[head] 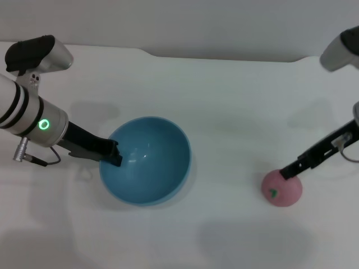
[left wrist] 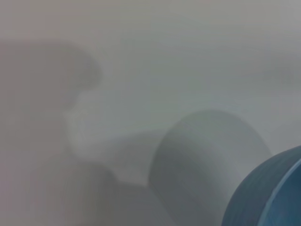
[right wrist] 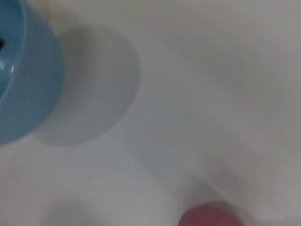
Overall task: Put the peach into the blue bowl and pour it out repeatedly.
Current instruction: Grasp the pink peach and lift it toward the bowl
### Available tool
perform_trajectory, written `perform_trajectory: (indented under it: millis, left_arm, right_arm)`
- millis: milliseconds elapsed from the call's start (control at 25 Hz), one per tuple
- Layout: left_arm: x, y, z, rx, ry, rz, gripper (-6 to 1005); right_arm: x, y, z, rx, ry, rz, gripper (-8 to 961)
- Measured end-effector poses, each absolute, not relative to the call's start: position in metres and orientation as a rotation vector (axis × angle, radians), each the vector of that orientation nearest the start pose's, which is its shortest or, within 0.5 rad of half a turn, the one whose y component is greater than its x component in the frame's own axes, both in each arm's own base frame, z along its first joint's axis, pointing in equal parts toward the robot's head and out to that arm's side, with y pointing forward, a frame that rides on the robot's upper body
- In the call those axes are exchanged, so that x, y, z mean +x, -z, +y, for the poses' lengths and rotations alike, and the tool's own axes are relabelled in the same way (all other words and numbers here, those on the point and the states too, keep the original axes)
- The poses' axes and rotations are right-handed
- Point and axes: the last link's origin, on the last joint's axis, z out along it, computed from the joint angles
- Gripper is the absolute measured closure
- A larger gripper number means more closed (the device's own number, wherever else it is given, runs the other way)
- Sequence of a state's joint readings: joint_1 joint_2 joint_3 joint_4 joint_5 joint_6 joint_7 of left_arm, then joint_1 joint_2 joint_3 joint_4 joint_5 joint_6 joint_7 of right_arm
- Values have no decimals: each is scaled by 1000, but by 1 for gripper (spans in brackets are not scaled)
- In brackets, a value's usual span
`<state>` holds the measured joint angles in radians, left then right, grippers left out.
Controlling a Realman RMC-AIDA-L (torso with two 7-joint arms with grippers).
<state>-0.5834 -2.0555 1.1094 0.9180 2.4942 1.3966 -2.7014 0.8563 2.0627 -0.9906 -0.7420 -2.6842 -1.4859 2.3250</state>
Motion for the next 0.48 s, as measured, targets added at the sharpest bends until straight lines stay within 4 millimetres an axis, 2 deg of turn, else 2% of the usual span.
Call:
perform_trajectory:
  millis: [480]
  left_arm:
    - [-270,9,353,-2266,-219,-1705,1000]
  right_arm:
    - [234,45,374,-2668,687,1089,264]
